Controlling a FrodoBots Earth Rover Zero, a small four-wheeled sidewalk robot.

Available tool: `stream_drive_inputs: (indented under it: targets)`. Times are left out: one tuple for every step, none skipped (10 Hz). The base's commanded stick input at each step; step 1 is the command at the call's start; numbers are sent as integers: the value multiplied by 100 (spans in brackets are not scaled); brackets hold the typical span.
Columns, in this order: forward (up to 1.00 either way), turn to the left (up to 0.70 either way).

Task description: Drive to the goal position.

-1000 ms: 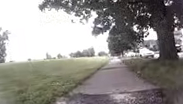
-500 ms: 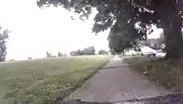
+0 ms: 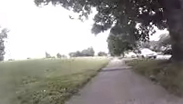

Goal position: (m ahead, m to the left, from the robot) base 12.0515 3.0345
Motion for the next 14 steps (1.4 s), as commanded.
stream_drive_inputs:
  targets:
    - [70, -17]
    - [70, -14]
    - [70, -11]
    - [70, -8]
    - [70, -5]
    - [70, -1]
    - [70, 0]
    - [70, 0]
    - [70, 0]
    - [70, 0]
    - [70, 0]
    - [70, 0]
    - [70, 0]
    - [70, 0]
